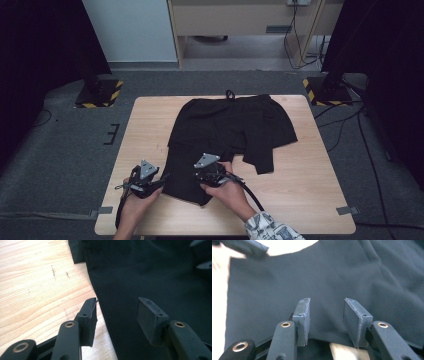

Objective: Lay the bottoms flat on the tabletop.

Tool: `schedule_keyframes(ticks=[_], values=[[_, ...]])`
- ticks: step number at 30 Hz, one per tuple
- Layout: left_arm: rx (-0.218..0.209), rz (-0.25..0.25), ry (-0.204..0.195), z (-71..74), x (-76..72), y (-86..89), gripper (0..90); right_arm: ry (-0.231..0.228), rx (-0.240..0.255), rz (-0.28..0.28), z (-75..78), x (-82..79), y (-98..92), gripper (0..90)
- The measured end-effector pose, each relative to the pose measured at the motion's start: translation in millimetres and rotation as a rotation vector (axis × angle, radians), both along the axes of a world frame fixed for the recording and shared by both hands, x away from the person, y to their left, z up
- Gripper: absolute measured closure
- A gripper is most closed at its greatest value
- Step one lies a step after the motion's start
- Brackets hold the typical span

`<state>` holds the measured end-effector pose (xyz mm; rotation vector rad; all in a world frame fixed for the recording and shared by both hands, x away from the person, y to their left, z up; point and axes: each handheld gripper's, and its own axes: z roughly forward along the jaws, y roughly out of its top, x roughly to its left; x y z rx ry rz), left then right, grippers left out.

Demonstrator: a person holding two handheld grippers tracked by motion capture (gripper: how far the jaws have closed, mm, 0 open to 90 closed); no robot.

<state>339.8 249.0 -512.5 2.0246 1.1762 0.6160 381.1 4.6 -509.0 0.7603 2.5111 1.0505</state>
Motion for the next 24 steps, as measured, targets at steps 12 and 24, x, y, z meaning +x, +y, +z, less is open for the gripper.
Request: schedule_keyframes(ticks=[12,24], values=[[-0.002,0.017,-0.010,-3.7,5.1,0.2,44.0,0.033,0.007,-0.082,-19.2,-4.4,-57.6,51.4],[-0.025,-0.059,0.086,-17.7,12.3,-12.6,45.4,0.104,0.080,-0.057,-21.0,-8.9,-60.2,73.6]])
